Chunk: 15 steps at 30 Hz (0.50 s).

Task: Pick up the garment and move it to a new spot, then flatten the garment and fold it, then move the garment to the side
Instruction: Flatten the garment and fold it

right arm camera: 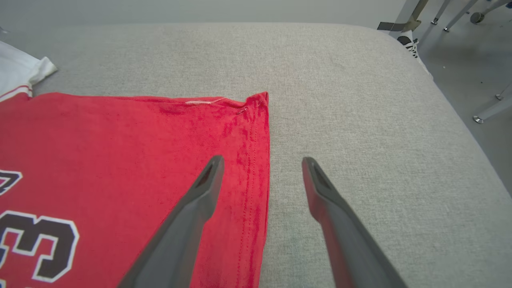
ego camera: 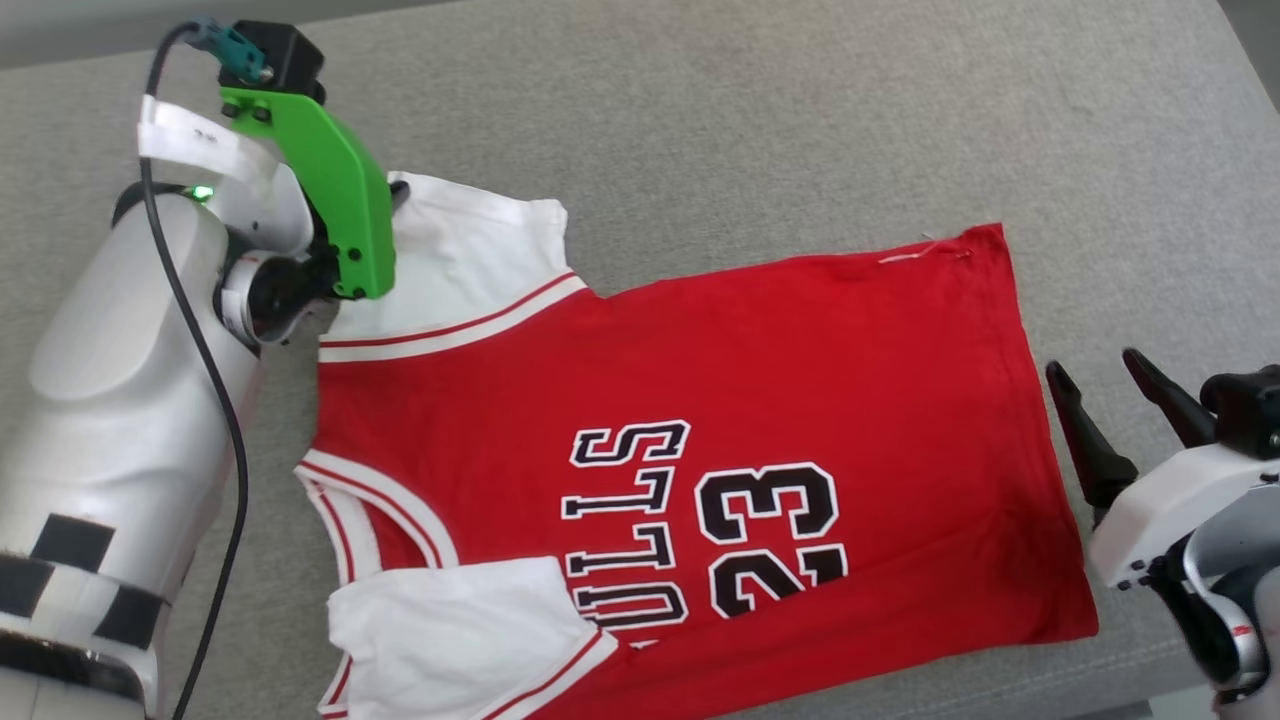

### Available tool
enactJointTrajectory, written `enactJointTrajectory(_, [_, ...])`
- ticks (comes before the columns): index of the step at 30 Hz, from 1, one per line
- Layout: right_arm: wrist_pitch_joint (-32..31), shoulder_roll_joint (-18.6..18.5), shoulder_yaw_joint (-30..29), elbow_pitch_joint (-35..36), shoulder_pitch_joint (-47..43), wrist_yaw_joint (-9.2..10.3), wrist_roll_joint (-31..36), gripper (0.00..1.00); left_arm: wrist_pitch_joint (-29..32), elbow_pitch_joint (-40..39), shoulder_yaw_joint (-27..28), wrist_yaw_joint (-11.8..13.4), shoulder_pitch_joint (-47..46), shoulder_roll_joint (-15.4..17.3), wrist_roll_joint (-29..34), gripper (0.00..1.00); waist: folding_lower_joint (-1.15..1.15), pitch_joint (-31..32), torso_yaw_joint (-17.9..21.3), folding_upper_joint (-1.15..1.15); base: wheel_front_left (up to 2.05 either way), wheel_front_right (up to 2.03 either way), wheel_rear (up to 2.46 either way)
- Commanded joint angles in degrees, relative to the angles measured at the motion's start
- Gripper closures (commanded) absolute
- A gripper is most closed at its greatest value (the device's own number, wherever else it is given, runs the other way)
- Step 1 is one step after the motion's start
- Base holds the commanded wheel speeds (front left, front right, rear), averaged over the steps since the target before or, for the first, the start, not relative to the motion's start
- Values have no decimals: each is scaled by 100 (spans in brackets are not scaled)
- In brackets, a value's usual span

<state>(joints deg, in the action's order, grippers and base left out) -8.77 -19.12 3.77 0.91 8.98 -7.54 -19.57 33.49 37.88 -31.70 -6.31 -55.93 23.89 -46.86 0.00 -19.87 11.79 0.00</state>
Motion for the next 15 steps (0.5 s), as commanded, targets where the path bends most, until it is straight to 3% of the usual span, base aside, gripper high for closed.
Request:
enactJointTrajectory(1, [-349, -88, -30, 1, 109, 5, -36, 0, -9, -189, -21, 36, 196, 45, -13, 100, 0, 256, -277, 0, 0, 0, 0])
enactJointTrajectory(8, [-2160, -649, -75, -65, 745, 5, -411, 0, 70, -1877, 49, 490, 902, 291, -84, 100, 0, 227, -612, 0, 0, 0, 0])
enactJointTrajectory(15, [-3267, -1133, 307, -452, 1506, 5, -744, 0, 303, -3539, 89, 977, 1483, 698, -12, 100, 0, -54, -877, 0, 0, 0, 0])
